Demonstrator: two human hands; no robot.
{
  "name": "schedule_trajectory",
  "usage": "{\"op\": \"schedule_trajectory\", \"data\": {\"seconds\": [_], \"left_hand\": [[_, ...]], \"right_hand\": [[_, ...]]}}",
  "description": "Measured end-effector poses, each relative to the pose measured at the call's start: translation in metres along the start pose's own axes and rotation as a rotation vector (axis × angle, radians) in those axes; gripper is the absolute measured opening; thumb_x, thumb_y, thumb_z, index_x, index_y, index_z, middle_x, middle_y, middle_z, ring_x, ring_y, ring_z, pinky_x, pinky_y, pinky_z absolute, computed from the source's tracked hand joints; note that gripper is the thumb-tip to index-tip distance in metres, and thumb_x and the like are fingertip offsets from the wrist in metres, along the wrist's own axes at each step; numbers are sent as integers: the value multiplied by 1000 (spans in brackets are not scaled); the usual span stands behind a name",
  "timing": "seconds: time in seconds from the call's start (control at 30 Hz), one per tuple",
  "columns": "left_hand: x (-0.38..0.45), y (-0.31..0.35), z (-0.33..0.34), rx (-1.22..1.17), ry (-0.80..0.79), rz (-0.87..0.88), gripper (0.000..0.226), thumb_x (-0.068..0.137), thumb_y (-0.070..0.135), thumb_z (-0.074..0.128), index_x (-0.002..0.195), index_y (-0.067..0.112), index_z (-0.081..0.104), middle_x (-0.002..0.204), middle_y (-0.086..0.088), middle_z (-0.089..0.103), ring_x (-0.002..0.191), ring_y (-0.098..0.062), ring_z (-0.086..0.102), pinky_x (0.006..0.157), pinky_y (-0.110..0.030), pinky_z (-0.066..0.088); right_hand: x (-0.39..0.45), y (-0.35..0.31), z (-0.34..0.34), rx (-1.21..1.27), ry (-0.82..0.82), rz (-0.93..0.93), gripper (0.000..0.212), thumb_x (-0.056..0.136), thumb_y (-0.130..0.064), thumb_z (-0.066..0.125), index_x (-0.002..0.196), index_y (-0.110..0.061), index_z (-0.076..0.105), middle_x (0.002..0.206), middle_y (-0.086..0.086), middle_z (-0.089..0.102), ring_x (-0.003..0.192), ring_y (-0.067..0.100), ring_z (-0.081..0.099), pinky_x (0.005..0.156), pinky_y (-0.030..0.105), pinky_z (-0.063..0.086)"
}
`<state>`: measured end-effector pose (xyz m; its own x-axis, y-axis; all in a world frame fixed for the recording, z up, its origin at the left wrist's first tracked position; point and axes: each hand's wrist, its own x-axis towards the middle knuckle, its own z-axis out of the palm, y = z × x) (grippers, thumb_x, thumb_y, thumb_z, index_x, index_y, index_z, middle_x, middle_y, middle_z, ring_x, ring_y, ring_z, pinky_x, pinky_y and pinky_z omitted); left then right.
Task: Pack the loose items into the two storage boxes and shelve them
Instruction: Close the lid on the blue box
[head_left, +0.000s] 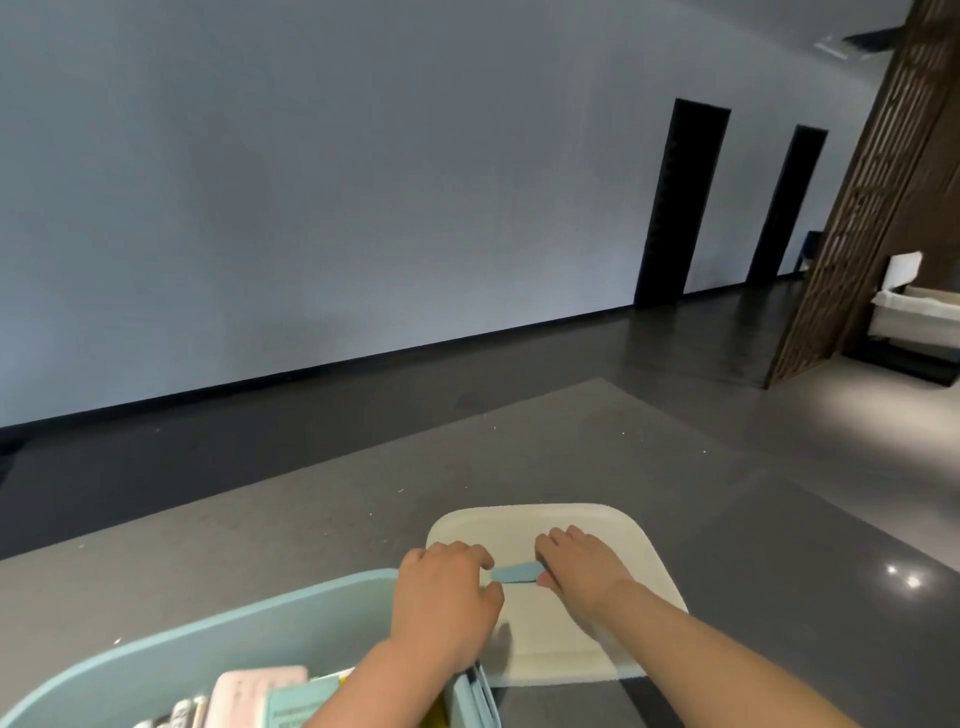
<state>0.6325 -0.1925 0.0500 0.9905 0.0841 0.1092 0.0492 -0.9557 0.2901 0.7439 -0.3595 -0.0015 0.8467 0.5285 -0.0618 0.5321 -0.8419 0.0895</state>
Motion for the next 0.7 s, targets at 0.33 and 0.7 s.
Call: {"op": "schedule_trajectory", "data": {"seconds": [0.33,0.7], "left_hand": [[-96,-53,-40,-51,83,-1,50,91,55,39,138,36,40,146,19,36,135,-7,31,111,-23,19],[-243,-161,-95,-19,349,-408,37,94,25,44,131,30,51,139,11,48,127,-11,42,107,-29,31]], "right_hand": [[-87,40,-95,97,268,191,19,100,-40,41,97,-24,50,99,-3,56,84,14,57,76,30,47],[-129,-172,-143,147,375,-367,15,95,-50,45,91,-35,47,92,-12,51,76,7,49,66,26,44]]}}
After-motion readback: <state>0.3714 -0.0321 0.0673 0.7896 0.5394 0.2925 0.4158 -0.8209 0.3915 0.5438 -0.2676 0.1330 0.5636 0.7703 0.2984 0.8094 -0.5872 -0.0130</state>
